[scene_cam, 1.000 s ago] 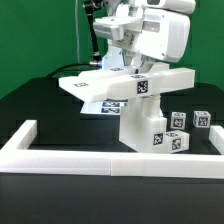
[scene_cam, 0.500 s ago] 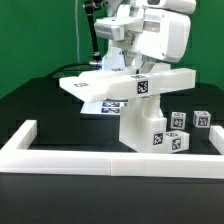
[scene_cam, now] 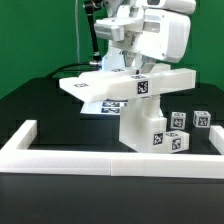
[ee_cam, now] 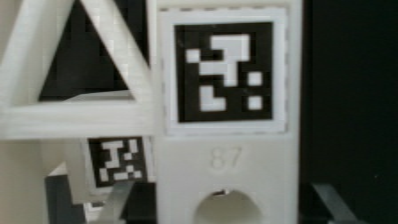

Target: Assemble chair

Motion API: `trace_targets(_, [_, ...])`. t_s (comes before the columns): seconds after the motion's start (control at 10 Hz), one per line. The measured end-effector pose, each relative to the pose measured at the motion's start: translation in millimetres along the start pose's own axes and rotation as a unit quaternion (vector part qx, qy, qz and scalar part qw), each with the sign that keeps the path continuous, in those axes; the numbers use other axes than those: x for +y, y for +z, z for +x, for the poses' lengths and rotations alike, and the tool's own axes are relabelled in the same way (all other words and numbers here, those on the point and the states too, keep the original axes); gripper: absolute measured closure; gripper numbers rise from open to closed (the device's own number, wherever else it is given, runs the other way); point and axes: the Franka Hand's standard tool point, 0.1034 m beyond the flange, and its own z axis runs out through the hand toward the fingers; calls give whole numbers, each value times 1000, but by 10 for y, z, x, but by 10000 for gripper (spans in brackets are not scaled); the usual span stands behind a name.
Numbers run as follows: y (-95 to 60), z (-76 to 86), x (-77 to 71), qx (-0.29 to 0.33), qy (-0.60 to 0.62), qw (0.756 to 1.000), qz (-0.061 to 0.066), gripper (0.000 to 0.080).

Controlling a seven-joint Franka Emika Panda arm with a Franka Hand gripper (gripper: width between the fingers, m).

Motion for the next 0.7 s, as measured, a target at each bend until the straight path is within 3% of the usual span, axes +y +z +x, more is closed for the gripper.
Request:
trace_targets(0.2, [7, 27, 12, 0, 6, 1000, -5, 509])
trace_targets(0.7, [69, 23, -27, 2, 7, 1000, 1, 509])
